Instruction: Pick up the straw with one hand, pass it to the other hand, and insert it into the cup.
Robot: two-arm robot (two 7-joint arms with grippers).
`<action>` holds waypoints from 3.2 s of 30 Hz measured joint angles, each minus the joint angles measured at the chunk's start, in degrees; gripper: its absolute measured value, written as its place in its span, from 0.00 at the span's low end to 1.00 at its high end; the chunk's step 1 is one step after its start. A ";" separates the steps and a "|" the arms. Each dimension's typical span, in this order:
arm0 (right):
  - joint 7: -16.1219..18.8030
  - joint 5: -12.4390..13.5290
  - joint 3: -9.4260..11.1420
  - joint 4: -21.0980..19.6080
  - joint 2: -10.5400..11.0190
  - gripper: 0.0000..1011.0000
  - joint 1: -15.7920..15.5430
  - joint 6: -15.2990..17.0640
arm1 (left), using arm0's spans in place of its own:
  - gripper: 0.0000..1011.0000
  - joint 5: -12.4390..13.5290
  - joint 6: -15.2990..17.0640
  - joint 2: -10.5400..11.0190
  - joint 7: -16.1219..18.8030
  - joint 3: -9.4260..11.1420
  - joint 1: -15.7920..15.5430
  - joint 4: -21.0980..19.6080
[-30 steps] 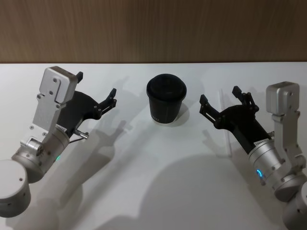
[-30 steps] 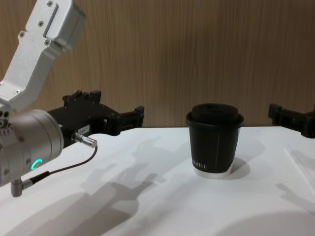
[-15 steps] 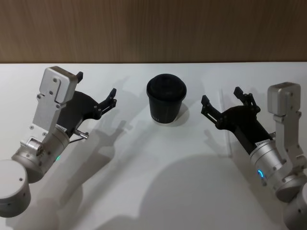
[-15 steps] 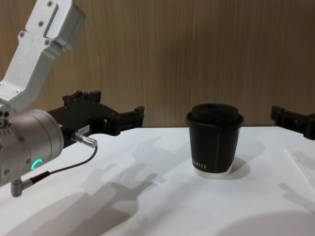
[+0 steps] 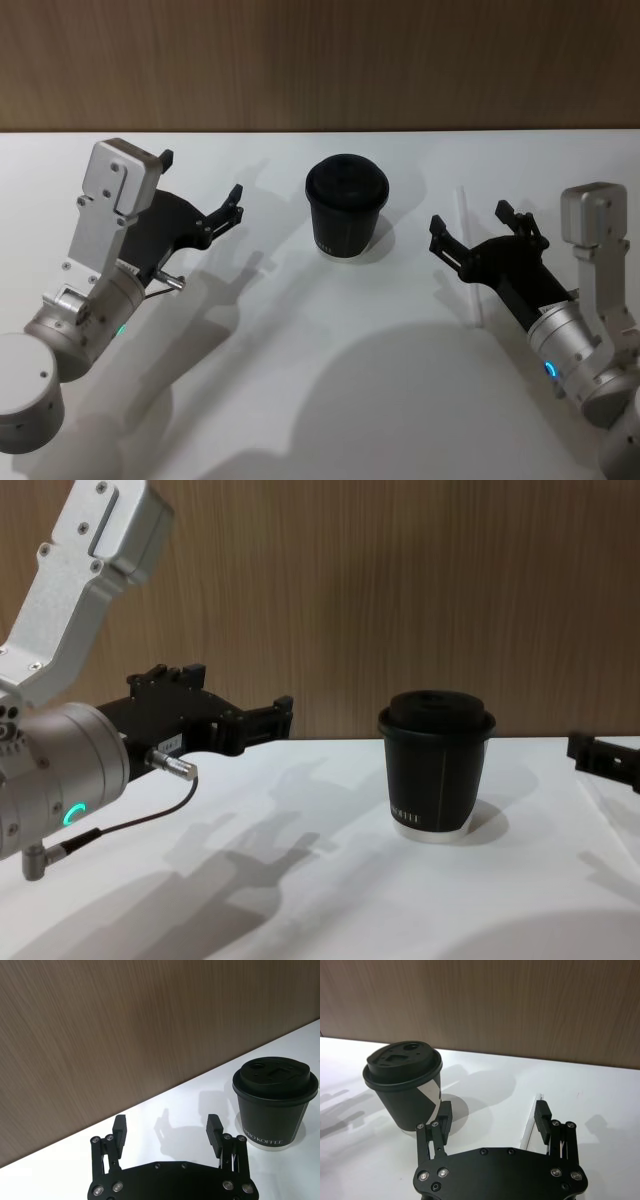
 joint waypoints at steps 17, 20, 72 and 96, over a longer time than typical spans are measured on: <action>0.99 -0.37 0.63 1.74 0.62 0.99 0.39 3.61 | 0.99 0.00 0.00 0.00 0.00 0.00 0.00 0.00; 1.28 -0.69 0.63 1.85 0.96 0.99 0.49 4.45 | 0.99 0.00 0.00 0.00 0.00 0.00 0.00 0.00; 6.17 -1.44 2.18 6.70 0.95 0.99 2.16 8.36 | 0.99 0.00 0.00 0.00 0.00 0.00 0.00 0.00; 7.41 -2.96 2.23 8.01 1.07 0.82 2.74 8.54 | 0.99 0.00 0.00 0.00 0.00 0.00 0.00 0.00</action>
